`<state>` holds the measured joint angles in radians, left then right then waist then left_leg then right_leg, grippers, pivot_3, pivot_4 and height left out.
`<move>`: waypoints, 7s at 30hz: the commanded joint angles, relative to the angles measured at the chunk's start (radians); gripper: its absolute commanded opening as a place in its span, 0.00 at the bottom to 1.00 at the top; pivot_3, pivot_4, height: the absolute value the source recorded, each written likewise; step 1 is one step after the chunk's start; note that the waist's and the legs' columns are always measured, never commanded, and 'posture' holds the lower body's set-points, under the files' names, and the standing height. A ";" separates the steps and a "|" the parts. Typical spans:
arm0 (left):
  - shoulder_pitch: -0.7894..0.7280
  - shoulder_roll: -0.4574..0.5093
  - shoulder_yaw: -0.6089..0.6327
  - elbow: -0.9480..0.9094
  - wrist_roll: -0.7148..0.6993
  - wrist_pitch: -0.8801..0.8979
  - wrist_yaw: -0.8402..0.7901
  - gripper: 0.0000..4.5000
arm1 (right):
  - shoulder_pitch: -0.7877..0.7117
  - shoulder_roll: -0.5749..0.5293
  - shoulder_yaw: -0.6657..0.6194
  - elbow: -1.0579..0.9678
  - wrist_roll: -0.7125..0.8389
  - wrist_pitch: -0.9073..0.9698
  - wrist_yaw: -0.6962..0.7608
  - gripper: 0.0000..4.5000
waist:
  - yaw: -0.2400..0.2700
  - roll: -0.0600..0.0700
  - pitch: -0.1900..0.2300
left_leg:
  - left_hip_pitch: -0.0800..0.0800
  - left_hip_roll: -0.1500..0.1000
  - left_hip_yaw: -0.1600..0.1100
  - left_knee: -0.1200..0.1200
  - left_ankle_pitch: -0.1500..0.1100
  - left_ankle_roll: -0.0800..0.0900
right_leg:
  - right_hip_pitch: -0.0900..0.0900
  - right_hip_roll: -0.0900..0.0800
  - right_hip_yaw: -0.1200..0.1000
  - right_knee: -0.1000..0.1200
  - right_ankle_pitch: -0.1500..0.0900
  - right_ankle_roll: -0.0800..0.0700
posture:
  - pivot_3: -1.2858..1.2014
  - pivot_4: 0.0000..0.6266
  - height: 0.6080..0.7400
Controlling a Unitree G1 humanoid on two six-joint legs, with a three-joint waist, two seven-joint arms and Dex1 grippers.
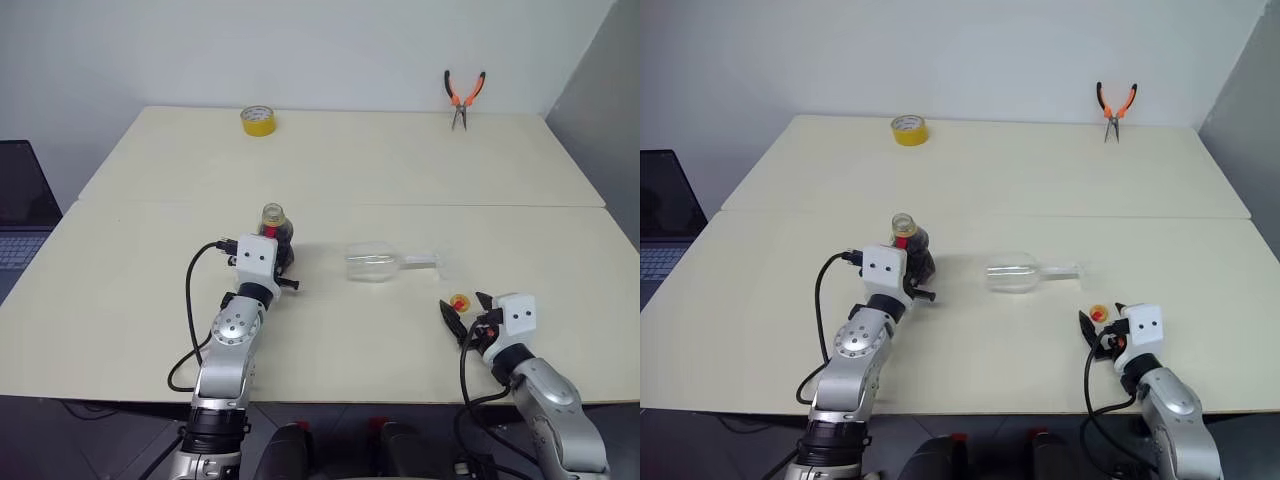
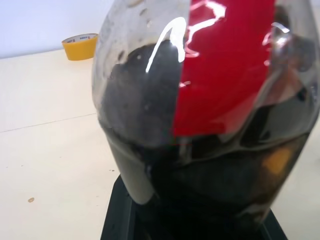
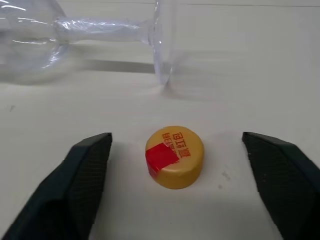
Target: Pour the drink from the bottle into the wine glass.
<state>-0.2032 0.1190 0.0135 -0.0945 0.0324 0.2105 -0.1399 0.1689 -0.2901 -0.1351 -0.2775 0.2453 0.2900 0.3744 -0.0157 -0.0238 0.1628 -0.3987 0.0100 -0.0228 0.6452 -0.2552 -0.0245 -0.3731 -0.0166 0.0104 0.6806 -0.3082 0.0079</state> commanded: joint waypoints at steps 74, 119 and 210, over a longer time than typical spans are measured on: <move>0.111 0.130 0.003 -0.020 -0.219 0.054 -0.271 0.99 | -0.288 -0.320 0.464 -0.196 -0.709 -0.064 -0.097 1.00 | 0.015 -0.002 0.002 | 0.001 -0.001 0.000 0.001 0.003 -0.005 | 0.000 -0.001 -0.001 0.001 0.000 0.000 | 0.52 0.24 1.00; 0.053 0.403 0.033 -0.063 -0.503 0.185 -0.769 1.00 | -0.480 0.128 0.325 0.157 -0.531 -0.286 -0.107 0.03 | -0.005 -0.002 0.002 | 0.001 0.000 0.000 0.001 0.001 -0.001 | -0.001 -0.001 0.000 0.002 0.000 0.000 | 0.52 0.24 1.00; 0.208 0.204 0.194 -0.181 -0.355 0.041 -0.258 1.00 | -0.112 -0.162 0.143 -0.451 0.240 0.167 0.238 1.00 | -0.007 -0.001 0.003 | 0.001 0.000 -0.002 0.001 0.000 0.000 | 0.001 -0.001 -0.002 0.002 0.000 0.000 | 0.52 0.24 1.00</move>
<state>0.0116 0.3301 0.1970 -0.2460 -0.3582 0.2881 -0.4414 0.0802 -0.4445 0.0297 -0.6740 0.4500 0.4393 0.6242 -0.0228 -0.0250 0.1654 -0.3975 0.0099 -0.0247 0.6462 -0.2549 -0.0250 -0.3721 -0.0177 0.0088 0.6823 -0.3083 0.0075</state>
